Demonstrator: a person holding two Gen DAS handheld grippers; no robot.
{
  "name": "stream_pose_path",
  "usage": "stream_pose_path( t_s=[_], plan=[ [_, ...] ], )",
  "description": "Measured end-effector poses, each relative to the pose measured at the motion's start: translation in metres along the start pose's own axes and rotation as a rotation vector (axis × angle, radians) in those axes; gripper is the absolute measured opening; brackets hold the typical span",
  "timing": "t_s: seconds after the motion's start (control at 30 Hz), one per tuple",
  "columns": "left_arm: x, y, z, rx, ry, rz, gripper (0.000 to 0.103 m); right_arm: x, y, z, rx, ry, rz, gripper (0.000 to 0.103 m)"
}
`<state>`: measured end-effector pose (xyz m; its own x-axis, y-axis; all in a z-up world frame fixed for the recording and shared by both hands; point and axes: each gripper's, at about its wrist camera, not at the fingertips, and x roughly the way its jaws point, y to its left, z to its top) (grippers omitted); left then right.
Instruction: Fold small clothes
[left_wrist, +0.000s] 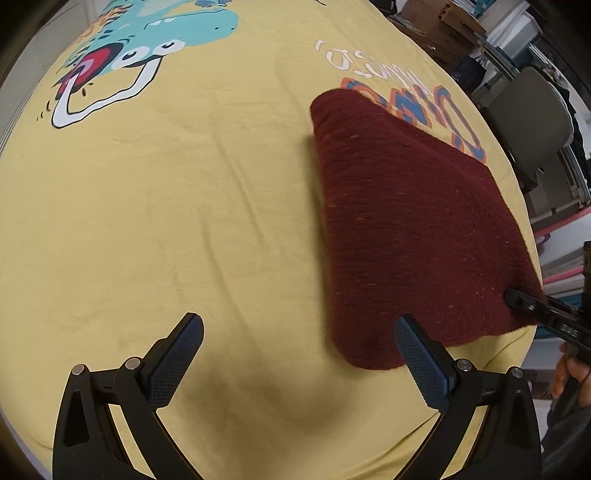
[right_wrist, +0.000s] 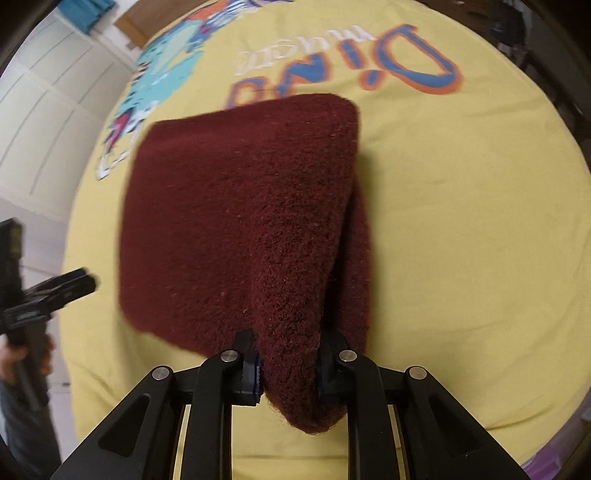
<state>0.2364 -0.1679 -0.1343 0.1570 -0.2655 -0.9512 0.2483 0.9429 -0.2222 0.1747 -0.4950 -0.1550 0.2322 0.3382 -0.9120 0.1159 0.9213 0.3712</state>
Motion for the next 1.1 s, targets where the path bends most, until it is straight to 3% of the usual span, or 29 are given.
stream_pose_path(
  t_s=[0.03,0.07,0.2,0.27,0.4,0.5,0.73,0.83,0.97,1.1],
  plan=[
    [0.001,-0.001,0.001,0.003,0.002,0.007,0.102,0.005,-0.002,0.002,0.008,0.005,-0.001,0.027],
    [0.001,-0.001,0.0,0.002,0.002,0.008,0.102,0.01,-0.002,0.004,0.013,0.015,-0.015,0.039],
    [0.004,-0.002,0.004,-0.011,0.005,0.001,0.102,0.012,0.008,0.009,-0.017,0.016,-0.051,0.057],
    [0.004,-0.004,0.007,-0.009,0.004,0.006,0.102,0.007,0.013,0.012,-0.031,-0.001,-0.074,0.082],
    [0.004,-0.009,0.015,-0.001,-0.003,0.014,0.102,-0.016,0.023,0.031,-0.066,-0.08,-0.117,0.085],
    [0.005,-0.019,0.027,0.012,-0.01,0.012,0.102,-0.023,0.028,0.048,-0.085,-0.1,-0.121,0.103],
    [0.03,-0.051,0.059,-0.006,0.027,-0.027,0.102,0.004,0.021,0.066,-0.061,-0.034,-0.105,0.103],
    [0.047,-0.065,0.065,0.018,0.044,-0.006,0.102,0.022,0.016,0.063,-0.048,0.006,-0.096,0.103],
    [0.069,-0.067,0.064,0.024,0.074,0.046,0.102,0.04,0.008,0.06,-0.031,0.029,-0.082,0.103],
    [0.084,-0.052,0.057,-0.018,0.065,0.031,0.102,0.057,0.003,0.058,-0.024,0.039,-0.025,0.103]
  ],
)
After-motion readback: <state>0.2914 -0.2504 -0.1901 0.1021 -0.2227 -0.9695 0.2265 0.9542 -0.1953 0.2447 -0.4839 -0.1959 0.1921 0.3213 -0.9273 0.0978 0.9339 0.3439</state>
